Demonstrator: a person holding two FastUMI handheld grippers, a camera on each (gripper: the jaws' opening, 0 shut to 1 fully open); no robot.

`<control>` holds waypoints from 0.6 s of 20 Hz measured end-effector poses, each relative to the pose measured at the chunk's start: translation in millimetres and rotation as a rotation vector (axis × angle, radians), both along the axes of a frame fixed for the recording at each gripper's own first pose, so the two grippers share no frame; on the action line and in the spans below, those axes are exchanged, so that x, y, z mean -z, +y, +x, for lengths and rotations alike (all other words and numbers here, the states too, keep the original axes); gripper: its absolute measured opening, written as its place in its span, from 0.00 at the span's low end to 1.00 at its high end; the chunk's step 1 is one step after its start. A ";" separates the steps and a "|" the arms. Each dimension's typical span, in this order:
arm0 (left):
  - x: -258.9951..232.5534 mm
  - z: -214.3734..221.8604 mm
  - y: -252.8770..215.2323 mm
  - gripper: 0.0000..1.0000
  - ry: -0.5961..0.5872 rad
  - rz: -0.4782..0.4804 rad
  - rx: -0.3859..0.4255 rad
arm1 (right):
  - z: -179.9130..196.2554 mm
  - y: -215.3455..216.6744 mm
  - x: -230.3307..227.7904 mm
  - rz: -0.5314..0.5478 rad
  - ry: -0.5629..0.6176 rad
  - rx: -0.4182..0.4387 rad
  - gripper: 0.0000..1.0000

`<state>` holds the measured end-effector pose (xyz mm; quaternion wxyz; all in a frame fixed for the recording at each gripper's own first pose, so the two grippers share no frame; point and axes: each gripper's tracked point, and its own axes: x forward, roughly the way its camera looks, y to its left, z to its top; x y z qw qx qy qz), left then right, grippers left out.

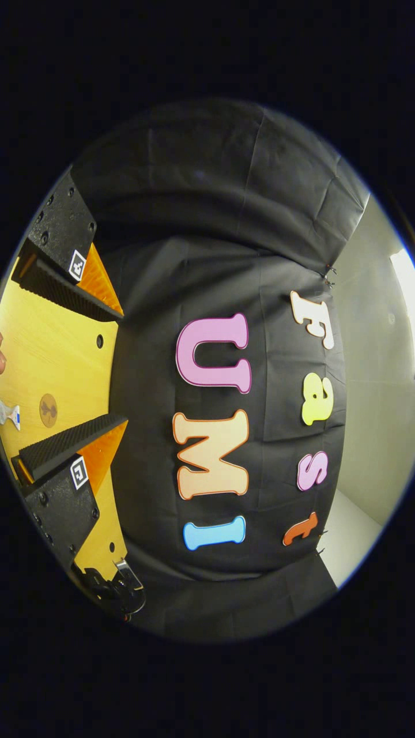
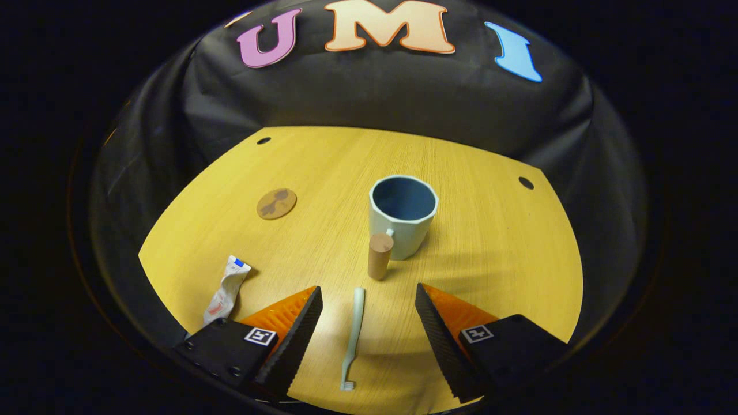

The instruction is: Put the toothbrush and toothpaste on the desktop into the cup, then pick up the cup and place it on the coaster on the desktop.

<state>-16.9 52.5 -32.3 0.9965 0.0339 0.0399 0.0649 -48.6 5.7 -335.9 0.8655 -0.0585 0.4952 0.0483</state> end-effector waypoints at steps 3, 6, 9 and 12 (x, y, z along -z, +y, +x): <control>4.6 -2.9 9.2 0.94 0.008 0.006 -0.021 | -4.6 2.1 20.9 0.008 0.084 0.018 1.00; 8.3 -4.5 16.9 0.94 0.021 0.009 -0.037 | -8.1 -0.3 38.3 -0.022 0.128 0.006 0.96; 15.1 -6.1 21.5 0.94 0.036 0.012 -0.046 | -14.8 -0.8 48.8 -0.044 0.170 -0.005 0.97; 21.4 -6.7 24.2 0.94 0.050 0.007 -0.052 | -20.2 0.6 57.9 -0.051 0.213 -0.024 0.95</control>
